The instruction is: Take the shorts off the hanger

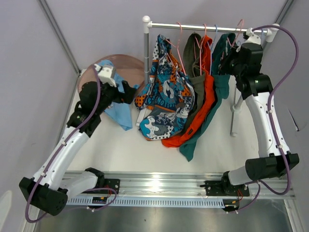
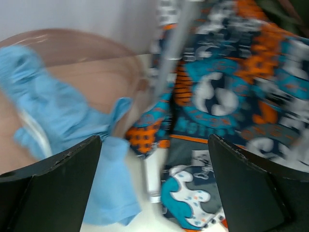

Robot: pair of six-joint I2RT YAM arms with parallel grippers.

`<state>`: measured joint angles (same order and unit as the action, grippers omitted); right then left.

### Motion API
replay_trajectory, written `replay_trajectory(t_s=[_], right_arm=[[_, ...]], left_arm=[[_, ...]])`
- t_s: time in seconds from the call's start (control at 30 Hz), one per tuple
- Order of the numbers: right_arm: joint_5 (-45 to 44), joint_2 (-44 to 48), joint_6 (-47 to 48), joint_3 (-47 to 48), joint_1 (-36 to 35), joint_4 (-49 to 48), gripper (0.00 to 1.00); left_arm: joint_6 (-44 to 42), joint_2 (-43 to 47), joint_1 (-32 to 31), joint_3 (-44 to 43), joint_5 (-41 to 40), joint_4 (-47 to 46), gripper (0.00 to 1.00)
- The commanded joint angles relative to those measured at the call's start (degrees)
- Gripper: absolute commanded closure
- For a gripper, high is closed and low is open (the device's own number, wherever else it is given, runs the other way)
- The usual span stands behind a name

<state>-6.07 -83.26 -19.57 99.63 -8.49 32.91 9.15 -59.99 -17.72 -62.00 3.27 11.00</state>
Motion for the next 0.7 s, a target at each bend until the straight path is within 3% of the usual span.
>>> replay_trajectory(t_s=[0.0, 0.13, 0.37, 0.53, 0.67], right_arm=[[-2.0, 2.8, 2.3, 7.4, -0.6, -2.9, 1.0], [-2.7, 4.6, 2.8, 10.7, -1.4, -0.7, 1.0], [-4.4, 10.9, -0.5, 7.1, -4.9, 1.7, 1.0], [-7.5, 17.2, -3.5, -2.1, -10.7, 0.8, 1.0], [-9.0, 18.7, -4.9, -3.3, -12.6, 2.7, 1.0]], left_arm=[[-4.0, 0.7, -7.7, -3.7, 11.8, -2.8, 0.01], [-4.2, -1.4, -18.6, -7.1, 11.5, -2.7, 0.01], [-4.4, -8.6, -40.8, -8.7, 2.1, -10.4, 0.01], [-6.3, -18.1, -48.9, -14.2, -0.9, -16.0, 0.01], [-7.6, -27.1, -52.7, -20.2, -3.0, -17.8, 0.01]])
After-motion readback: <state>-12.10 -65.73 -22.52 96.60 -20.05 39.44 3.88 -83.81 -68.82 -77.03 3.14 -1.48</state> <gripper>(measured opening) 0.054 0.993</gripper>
